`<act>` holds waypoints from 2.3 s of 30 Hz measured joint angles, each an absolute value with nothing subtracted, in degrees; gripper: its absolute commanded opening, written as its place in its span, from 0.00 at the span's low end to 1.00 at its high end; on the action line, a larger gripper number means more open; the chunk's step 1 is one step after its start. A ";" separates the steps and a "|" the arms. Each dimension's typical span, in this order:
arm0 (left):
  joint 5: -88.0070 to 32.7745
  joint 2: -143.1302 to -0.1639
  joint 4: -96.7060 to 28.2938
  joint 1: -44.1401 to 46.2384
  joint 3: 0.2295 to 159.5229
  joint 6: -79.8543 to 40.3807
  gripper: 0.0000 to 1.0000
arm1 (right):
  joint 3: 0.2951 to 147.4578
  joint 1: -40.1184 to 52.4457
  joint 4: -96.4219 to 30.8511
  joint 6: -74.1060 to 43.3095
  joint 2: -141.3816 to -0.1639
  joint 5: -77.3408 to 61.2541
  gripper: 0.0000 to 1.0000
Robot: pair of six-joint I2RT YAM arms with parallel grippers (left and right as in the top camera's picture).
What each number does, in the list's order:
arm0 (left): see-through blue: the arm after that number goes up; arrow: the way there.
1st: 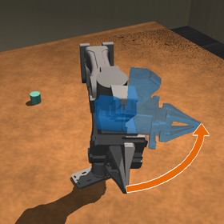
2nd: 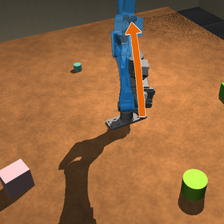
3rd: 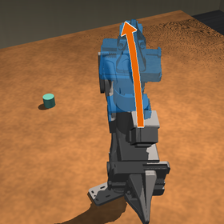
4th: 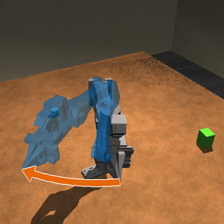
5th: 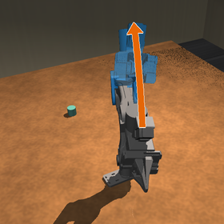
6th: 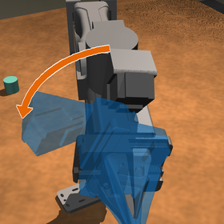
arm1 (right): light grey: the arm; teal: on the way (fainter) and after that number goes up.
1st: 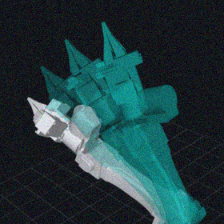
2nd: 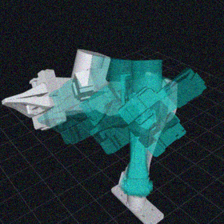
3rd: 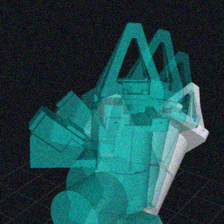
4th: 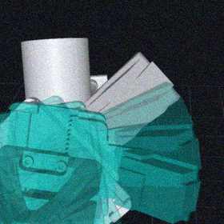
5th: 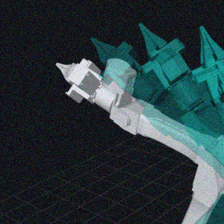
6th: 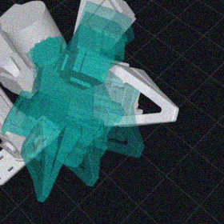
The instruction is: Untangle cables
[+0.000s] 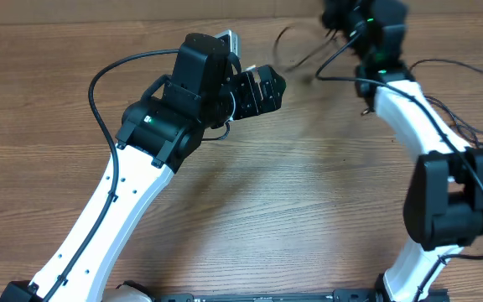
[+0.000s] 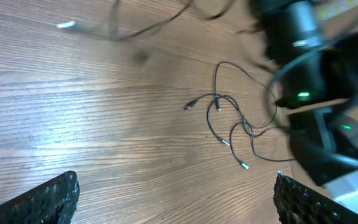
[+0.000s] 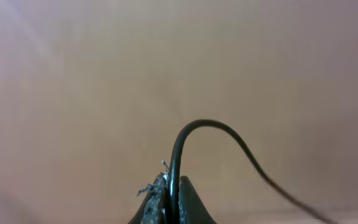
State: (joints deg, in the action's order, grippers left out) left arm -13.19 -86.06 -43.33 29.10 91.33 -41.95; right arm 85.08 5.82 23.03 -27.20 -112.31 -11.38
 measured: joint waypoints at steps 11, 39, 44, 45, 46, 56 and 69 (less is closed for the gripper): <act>-13.19 -86.06 -43.33 29.10 91.33 -41.95 1.00 | 85.23 -5.39 25.85 -29.76 -111.50 -3.60 0.04; -13.17 -86.06 -43.33 29.10 91.33 -41.95 1.00 | 85.23 -28.67 31.44 -28.71 -125.27 3.46 0.04; -13.19 -86.06 -43.33 29.10 91.33 -41.95 0.99 | 85.23 -30.72 28.51 -28.86 -125.27 3.68 0.97; -13.19 -86.06 -43.33 29.10 91.33 -41.95 1.00 | 85.23 -30.87 28.38 -28.88 -125.27 3.77 1.00; -13.19 -86.06 -43.33 29.10 91.33 -41.95 1.00 | 85.23 -31.00 28.23 -28.93 -125.27 3.84 1.00; -13.19 -86.06 -43.33 29.10 91.33 -41.95 1.00 | 85.23 -31.09 27.81 -28.77 -125.27 1.02 1.00; -13.17 -86.06 -43.31 29.10 91.33 -41.95 0.99 | 85.23 -25.82 25.85 -26.15 -121.49 -12.69 1.00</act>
